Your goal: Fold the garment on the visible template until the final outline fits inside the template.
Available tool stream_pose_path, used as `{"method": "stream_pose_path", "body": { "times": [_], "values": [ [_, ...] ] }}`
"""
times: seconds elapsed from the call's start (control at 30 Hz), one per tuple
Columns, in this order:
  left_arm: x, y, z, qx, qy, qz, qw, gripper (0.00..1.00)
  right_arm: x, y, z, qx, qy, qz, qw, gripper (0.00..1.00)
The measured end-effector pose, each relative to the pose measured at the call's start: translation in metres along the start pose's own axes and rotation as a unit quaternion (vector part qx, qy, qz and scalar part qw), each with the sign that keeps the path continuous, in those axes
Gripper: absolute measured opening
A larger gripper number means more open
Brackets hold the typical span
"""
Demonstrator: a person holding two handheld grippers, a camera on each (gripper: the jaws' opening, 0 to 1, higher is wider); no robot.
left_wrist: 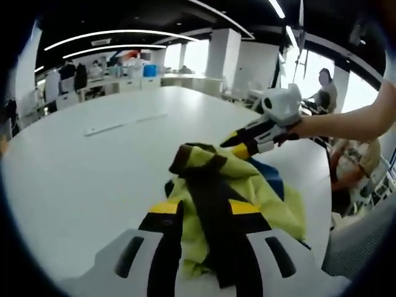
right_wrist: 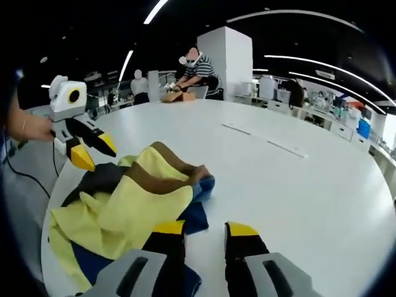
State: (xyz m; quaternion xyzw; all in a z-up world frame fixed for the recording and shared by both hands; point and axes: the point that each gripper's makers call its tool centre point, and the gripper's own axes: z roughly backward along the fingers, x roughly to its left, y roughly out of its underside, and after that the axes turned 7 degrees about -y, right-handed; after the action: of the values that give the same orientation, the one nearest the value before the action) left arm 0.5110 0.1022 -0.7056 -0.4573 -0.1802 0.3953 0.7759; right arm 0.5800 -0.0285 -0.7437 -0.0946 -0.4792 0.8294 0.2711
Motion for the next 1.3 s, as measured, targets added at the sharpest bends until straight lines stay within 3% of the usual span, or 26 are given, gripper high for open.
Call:
{"method": "stream_pose_path", "body": {
  "times": [0.2,0.33,0.47,0.63,0.77,1.03,1.3],
  "values": [
    [-0.001,0.007,-0.006,0.015,0.009,0.012,0.9998,0.2,0.007,0.003,-0.008,-0.005,-0.03,-0.038,0.9988,0.14],
    [-0.004,0.01,-0.008,0.022,0.021,0.02,0.9993,0.15,0.004,0.002,-0.01,-0.014,-0.028,-0.053,0.9981,0.08],
    [-0.006,0.015,-0.01,0.034,0.024,0.03,0.9987,0.1,0.0,0.002,-0.01,-0.013,-0.014,-0.052,0.9985,0.0],
    [-0.003,0.014,-0.009,0.033,0.016,0.024,0.999,0.0,0.002,0.003,-0.009,-0.007,-0.014,-0.039,0.9991,0.0],
    [0.001,0.013,-0.006,0.031,0.007,0.018,0.9993,0.0,0.003,0.002,-0.007,-0.004,-0.011,-0.037,0.9992,0.0],
    [0.002,-0.006,0.01,0.001,-0.004,-0.014,0.9999,0.0,0.005,-0.016,0.005,-0.024,-0.007,-0.028,0.9993,0.0],
    [0.014,-0.034,0.033,-0.039,-0.028,-0.015,0.9988,0.0,0.005,-0.03,0.023,-0.026,0.0,-0.01,0.9996,0.0]
  ]
}}
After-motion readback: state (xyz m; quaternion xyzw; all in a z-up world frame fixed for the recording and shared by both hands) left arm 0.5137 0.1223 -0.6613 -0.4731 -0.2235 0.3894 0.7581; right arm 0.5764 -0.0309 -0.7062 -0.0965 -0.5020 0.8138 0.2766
